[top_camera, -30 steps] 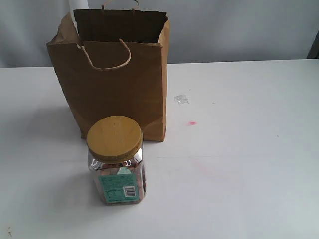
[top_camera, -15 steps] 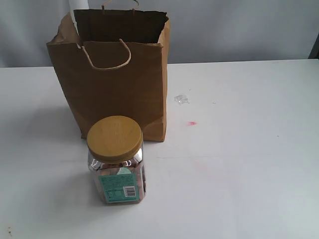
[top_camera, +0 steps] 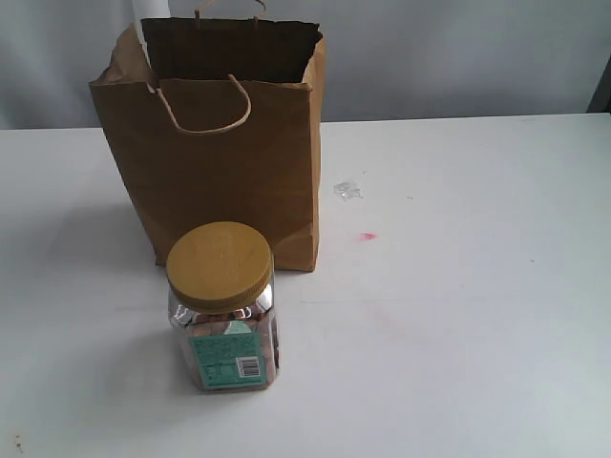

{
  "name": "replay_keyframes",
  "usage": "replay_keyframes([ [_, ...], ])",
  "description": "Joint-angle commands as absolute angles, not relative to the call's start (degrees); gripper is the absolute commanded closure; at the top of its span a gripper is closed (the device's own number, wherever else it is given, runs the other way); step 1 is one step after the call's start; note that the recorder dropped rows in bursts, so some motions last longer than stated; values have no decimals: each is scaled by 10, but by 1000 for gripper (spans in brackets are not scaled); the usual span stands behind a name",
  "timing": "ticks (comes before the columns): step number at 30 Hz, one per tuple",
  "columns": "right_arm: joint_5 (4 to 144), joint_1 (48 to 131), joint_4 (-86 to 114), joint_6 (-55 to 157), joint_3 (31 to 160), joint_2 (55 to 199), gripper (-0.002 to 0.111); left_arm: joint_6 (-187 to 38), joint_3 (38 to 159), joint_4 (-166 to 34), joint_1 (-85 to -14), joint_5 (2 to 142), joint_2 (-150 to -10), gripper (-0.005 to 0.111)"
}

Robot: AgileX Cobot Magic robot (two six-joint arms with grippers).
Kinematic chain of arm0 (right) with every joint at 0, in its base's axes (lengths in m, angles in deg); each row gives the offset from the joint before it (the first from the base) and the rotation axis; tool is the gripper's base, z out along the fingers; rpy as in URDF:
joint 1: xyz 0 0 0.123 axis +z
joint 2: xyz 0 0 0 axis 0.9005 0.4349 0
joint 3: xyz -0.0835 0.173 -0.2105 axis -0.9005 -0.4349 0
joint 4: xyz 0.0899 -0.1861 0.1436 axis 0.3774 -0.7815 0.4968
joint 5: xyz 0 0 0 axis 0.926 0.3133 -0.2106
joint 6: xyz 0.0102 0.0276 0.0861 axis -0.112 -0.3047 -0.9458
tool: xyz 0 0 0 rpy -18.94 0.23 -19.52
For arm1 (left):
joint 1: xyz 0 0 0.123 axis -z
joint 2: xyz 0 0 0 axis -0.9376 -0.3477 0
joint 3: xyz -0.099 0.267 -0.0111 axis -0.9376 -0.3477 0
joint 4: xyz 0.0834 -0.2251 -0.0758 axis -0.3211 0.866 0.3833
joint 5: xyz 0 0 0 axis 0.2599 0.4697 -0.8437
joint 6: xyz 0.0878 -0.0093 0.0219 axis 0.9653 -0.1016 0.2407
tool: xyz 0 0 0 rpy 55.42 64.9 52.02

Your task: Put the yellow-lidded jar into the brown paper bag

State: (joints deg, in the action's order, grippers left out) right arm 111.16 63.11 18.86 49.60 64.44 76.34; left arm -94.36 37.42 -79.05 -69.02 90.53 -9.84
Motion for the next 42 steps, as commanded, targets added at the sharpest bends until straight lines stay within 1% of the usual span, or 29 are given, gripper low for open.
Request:
replay_keyframes([
  [1, 1251, 638, 260, 603, 728, 870, 108, -946, 375, -788, -687, 900, -100, 106],
  [4, 1279, 654, 321, 663, 763, 936, 108, -946, 375, -788, -687, 900, -100, 106],
  [7, 1288, 679, 330, 676, 798, 997, 108, -946, 375, -788, -687, 900, -100, 106],
  [13, 1306, 765, 320, 676, 888, 1111, 108, -946, 375, -788, -687, 900, -100, 106],
  [21, 1329, 909, 199, 565, 1032, 1268, 108, -946, 375, -788, -687, 900, -100, 106],
  [27, 1341, 983, 183, 516, 1107, 1374, 108, -946, 375, -788, -687, 900, -100, 106],
  [36, 1372, 1040, 90, 373, 1198, 1499, 108, -946, 375, -788, -687, 900, -100, 106],
  [42, 1389, 1048, 69, 317, 1273, 1567, 108, -946, 375, -788, -687, 900, -100, 106],
])
